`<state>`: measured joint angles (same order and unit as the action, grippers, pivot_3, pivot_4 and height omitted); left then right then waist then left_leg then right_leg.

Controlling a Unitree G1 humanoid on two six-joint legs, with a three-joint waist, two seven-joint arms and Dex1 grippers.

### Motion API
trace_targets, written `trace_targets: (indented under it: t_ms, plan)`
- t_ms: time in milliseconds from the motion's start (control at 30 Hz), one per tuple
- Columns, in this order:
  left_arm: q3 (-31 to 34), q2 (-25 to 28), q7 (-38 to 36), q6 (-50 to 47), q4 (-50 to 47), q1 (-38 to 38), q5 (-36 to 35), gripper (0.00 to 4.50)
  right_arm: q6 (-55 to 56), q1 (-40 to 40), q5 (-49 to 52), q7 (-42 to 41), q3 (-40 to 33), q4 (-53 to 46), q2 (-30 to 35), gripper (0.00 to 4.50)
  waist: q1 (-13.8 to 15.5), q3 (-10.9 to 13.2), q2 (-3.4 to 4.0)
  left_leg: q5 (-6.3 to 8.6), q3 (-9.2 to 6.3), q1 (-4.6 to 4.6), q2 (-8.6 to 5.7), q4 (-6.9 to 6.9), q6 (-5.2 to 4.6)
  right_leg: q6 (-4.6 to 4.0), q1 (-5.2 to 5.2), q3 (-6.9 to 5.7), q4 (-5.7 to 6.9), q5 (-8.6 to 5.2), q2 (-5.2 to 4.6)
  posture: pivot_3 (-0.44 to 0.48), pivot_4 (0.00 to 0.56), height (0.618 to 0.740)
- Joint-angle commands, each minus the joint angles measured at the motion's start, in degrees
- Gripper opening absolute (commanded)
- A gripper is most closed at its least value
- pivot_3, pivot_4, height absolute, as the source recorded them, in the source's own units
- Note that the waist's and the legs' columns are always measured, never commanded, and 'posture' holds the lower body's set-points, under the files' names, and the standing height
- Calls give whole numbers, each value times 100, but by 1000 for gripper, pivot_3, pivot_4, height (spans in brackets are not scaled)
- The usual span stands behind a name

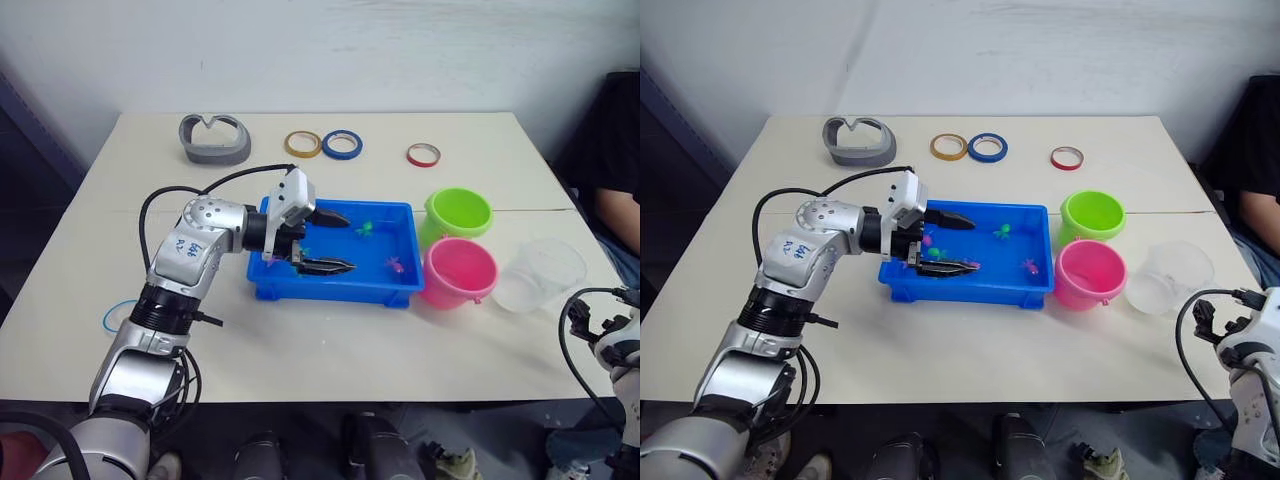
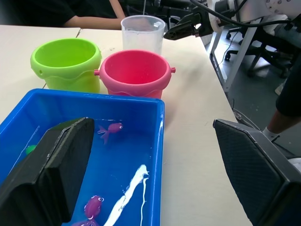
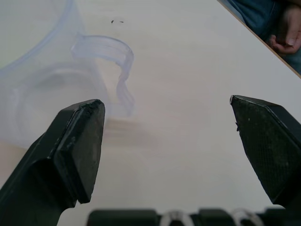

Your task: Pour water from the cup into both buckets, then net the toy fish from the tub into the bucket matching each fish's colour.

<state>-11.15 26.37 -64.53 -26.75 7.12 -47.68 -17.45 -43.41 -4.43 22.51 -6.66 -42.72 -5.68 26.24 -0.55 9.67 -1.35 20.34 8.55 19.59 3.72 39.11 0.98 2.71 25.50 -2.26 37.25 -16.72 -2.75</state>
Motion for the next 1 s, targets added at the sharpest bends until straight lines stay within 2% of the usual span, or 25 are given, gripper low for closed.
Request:
trace_targets:
  t_ms: [33,467,1000]
  plan:
    - [179,108,26,-40,-284,40,-100,4418,273,-139,45,43,-78,97,84,4500,-22,0,0,0,3,-4,0,0,0,0,0,3,3,0,0,0,150,727]
    - [177,223,41,-109,-403,78,-108,4418,380,-402,318,160,-108,360,-38,4500,-116,2,3,-4,11,-16,10,-2,8,0,0,16,14,0,0,0,150,727]
    - [200,330,101,-184,-535,122,-117,4418,1075,-1258,221,370,227,1544,-63,4500,-129,20,31,-4,26,-25,13,-7,9,0,0,29,14,0,1,0,150,727]
